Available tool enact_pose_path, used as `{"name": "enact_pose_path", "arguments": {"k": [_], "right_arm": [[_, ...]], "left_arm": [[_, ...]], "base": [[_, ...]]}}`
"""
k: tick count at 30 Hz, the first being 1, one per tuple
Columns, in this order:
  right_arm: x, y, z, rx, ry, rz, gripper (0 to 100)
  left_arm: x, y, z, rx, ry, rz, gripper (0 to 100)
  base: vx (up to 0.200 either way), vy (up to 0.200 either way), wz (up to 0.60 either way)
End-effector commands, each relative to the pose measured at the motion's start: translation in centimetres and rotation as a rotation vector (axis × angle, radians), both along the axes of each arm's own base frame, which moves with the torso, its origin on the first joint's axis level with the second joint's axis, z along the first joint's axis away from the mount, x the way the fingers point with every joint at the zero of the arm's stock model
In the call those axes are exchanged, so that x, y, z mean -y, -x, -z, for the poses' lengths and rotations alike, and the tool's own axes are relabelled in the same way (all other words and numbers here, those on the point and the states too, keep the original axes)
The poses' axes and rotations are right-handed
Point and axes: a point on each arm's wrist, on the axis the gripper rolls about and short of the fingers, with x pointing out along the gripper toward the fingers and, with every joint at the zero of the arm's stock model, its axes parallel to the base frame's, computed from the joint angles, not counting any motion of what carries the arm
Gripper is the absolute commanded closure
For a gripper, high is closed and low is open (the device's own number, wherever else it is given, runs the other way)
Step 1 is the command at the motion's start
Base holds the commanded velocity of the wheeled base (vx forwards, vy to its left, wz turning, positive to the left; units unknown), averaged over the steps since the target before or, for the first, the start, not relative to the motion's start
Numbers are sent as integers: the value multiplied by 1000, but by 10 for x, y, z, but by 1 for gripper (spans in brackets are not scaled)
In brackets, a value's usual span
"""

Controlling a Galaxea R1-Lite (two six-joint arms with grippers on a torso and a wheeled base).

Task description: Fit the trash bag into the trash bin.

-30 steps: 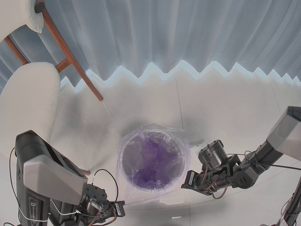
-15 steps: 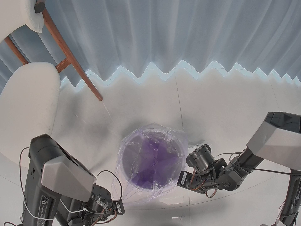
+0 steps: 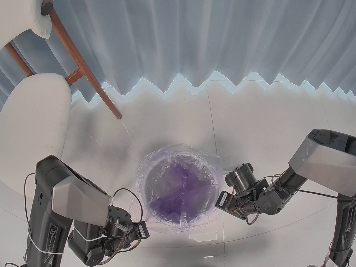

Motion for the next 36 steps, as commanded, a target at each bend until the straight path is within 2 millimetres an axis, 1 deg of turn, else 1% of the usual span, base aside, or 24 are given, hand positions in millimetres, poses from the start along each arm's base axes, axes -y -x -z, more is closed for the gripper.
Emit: {"name": "enact_pose_path", "arguments": {"k": [1,8,9,10,12,13,19,23,24,25,26,28,30,31,32,33,34,36], "right_arm": [[3,-4,3,-2,5,16,100],[4,-1,4,-9,13,13,100],[4,-1,3,-7,11,13,0],[4,-1,3,-7,11,13,0],[4,2,-5,-1,-3,21,0],[6,6,-9,-2,-6,23,0],[23,33,-27,-3,-7,22,0],[37,52,-48,25,-27,24,0],[37,53,-49,26,-27,24,0],[44,62,-60,46,-42,26,0],[47,66,-65,57,-50,28,0],[55,76,-76,88,-70,33,0],[60,78,-84,149,-108,44,0],[61,78,-87,173,-122,49,0],[67,79,-92,250,-164,69,0],[67,79,-92,250,-164,69,0],[72,80,-97,359,-221,73,0],[77,82,-101,470,-243,59,0]], "left_arm": [[-1,-4,5,-4,-1,-11,100],[-2,-1,5,-11,-8,-10,100],[-2,-1,4,-10,-6,-11,100],[-2,-1,4,-10,-6,-11,0],[-2,0,-2,4,1,-16,0],[-3,2,-9,18,4,-20,0],[-14,22,-45,60,25,-24,0],[-24,33,-73,129,59,-46,0],[-25,33,-74,133,60,-48,0],[-30,39,-89,173,87,-53,0],[-32,43,-97,194,104,-53,0],[-35,48,-118,272,169,-64,0],[-38,52,-135,334,227,-77,0],[-39,54,-139,350,239,-78,0],[-41,58,-151,394,287,-82,0],[-41,58,-151,394,287,-82,0],[-45,64,-164,439,356,-91,0],[-49,70,-177,488,412,-91,0]], "base": [[0,0,0],[0,0,0],[0,0,0],[0,0,0],[0,0,0],[0,0,0],[0,0,0],[0,0,0],[0,0,0],[0,0,0],[0,0,0],[0,0,0],[0,0,0],[0,0,0],[0,0,0],[0,0,0],[0,0,0],[0,0,0]]}}
